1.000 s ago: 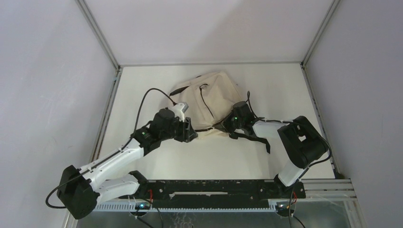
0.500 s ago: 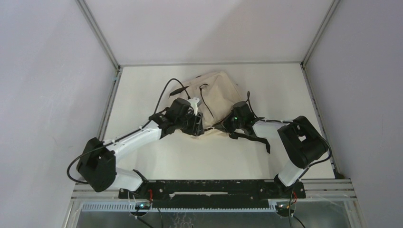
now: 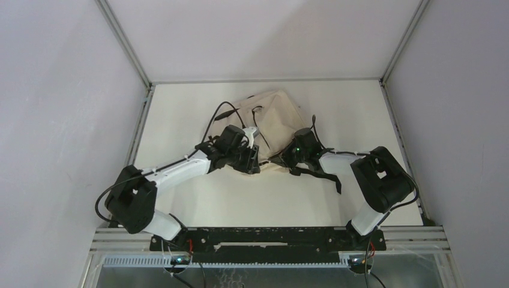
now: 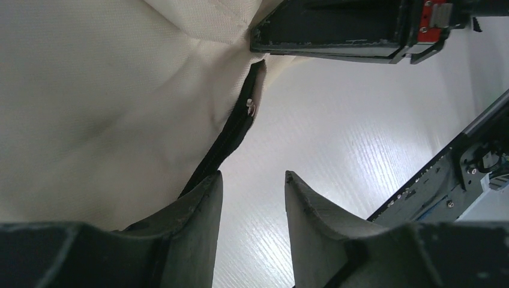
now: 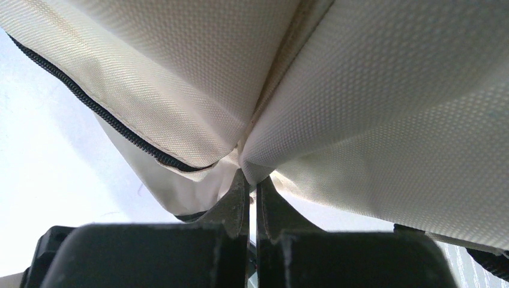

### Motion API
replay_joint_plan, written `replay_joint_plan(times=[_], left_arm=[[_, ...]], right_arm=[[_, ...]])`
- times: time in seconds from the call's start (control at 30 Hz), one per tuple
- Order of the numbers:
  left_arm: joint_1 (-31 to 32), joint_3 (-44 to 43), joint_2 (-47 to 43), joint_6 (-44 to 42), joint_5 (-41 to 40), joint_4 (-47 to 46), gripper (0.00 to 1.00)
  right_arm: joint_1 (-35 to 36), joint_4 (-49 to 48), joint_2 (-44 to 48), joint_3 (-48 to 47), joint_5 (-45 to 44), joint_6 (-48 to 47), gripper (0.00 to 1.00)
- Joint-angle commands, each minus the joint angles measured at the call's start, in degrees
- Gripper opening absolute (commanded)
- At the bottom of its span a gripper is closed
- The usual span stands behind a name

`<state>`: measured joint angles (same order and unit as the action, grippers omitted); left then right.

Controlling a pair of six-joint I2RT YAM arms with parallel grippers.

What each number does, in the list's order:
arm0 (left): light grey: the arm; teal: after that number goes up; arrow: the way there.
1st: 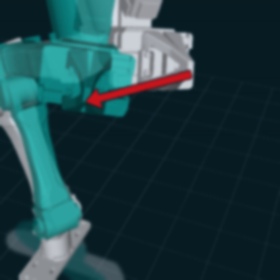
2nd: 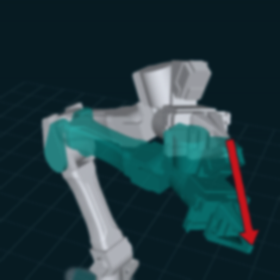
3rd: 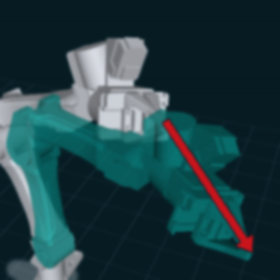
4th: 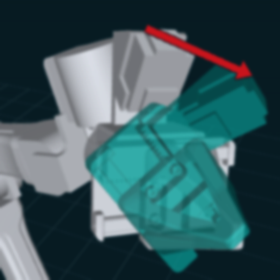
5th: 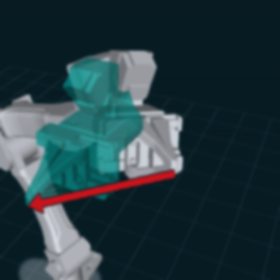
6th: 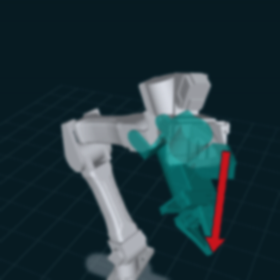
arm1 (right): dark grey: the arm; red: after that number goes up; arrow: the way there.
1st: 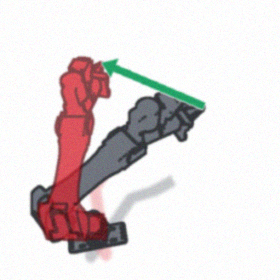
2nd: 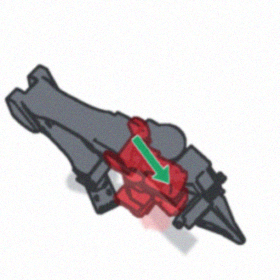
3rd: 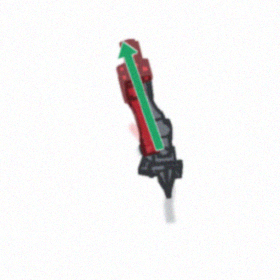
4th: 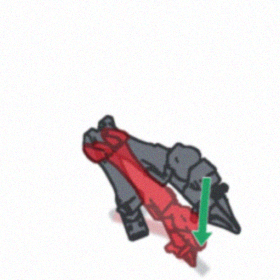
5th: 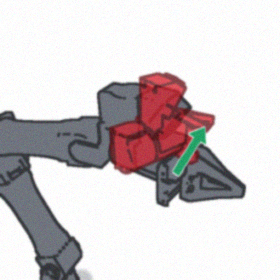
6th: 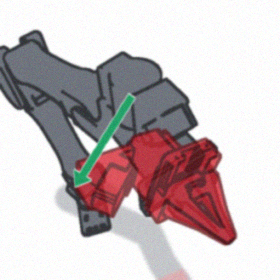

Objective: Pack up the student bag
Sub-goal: Zip the student bag at the center of the board.

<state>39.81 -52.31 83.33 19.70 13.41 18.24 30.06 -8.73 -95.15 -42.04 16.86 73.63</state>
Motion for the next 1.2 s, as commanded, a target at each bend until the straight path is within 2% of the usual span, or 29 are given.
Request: replay_joint_plan(times=[0.0, 0.1, 0.27, 0.43, 0.87, 1.17], left_arm=[[0.0, -4.5, 1.7, 0.3, 0.8, -0.7, 0.47], [0.0, -5.3, 1.9, 0.6, -0.6, 0.8, 0.48], [-0.4, -3.5, -3.0, 1.9, -5.1, 0.5, 0.49], [-2.7, -2.2, -5.8, 3.3, -5.7, 1.4, 0.52], [-4.2, -2.5, 0.4, 4.6, 3.2, -1.3, 0.53], [-4.2, -2.1, 2.2, 5.6, 6.4, -3.6, 0.44]], right_arm=[[-0.4, -1.0, 0.1, 0.0, -0.5, -0.8, 0.0], [-0.4, -0.9, 0.1, 0.0, -0.5, -0.9, 0.0], [-0.4, -1.0, 0.1, 0.0, -0.4, -0.8, 0.0], [-0.4, -1.1, 0.0, 0.0, -0.3, -0.8, 0.0], [-0.4, -1.4, 0.1, 0.0, -0.1, -0.8, 0.0], [-0.4, -1.5, -0.1, 0.0, 0.0, -0.8, 0.0]])
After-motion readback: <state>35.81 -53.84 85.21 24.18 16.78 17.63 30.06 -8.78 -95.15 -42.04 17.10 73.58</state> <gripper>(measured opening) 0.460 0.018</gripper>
